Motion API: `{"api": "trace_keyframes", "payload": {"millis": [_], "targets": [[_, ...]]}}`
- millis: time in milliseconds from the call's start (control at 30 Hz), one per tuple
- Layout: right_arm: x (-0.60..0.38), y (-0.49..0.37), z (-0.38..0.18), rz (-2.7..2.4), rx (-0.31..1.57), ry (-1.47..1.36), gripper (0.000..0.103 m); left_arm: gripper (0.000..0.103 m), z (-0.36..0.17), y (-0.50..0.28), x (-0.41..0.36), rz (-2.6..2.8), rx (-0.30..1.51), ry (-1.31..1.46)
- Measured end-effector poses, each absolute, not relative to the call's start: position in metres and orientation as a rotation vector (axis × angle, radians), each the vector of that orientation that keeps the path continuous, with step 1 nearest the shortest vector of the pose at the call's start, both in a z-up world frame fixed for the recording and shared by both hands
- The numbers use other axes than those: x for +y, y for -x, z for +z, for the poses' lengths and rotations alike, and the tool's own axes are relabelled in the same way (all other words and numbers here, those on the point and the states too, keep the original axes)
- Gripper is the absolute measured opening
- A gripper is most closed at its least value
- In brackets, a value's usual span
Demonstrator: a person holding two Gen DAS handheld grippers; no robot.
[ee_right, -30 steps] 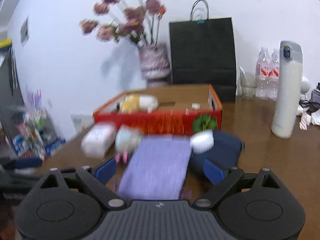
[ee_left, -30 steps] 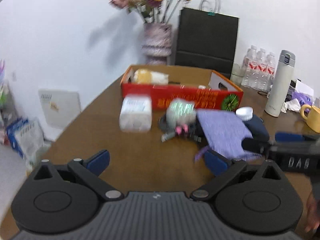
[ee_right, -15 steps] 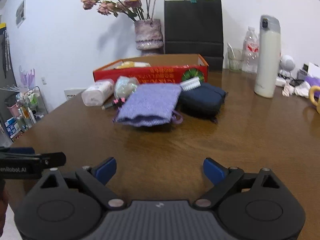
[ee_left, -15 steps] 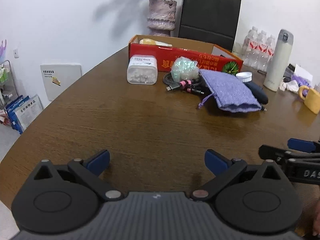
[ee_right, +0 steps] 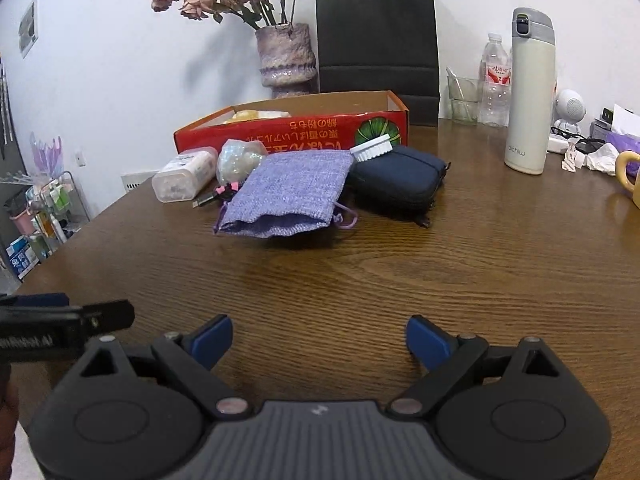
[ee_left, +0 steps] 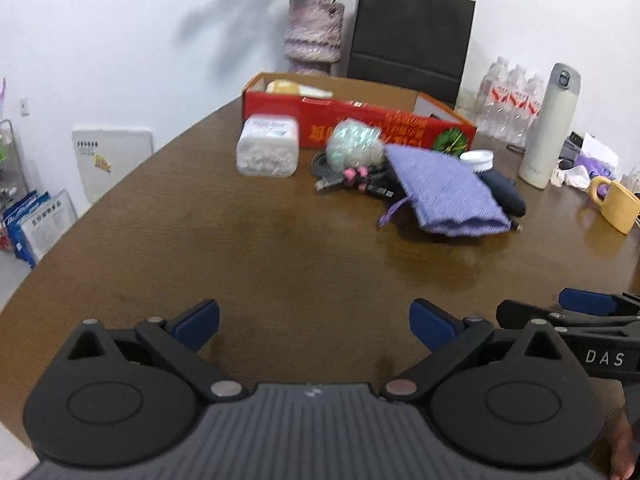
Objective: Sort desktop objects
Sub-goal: 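Withdraw both tools from the box back over the table items, then grasp the glittery plastic bag with the left tool while the right tool grasps the white cap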
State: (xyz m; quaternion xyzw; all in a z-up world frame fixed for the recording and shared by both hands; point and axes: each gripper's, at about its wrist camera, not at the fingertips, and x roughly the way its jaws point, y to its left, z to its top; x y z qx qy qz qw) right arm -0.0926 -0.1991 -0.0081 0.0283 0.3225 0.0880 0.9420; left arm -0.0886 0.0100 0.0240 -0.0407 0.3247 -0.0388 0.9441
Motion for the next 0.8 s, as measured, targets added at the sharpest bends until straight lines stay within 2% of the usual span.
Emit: {"api": "trace_keyframes", "payload": {"millis": [167,300,533,600,700,800], "targets": [[-0.207,0.081,0.006,0.170,0.613,-0.056,0.093,0.103,0.035,0.065,0.008,-0.076,0.622,0.081],[-0.214,0.056,0.022,0.185,0.561,0.003,0.080,0.103,0.055,0.019,0.004,-0.067,0.545,0.063],[-0.228,-0.013,0.046,0.133,0.474,0.064,0.064,0.097,0.063,-0.067,-0.013,-0.113,0.534,0.026],[-0.231,-0.034,0.044,0.147,0.500,0.041,0.059,0.093,0.055,-0.087,-0.020,-0.104,0.576,0.006],[-0.230,-0.061,0.036,0.180,0.539,0.004,0.058,0.078,0.045,-0.100,-0.026,-0.131,0.611,0.005],[-0.221,-0.075,0.027,0.189,0.561,0.018,0.052,0.057,0.039,-0.103,-0.026,-0.151,0.636,0.026]]}}
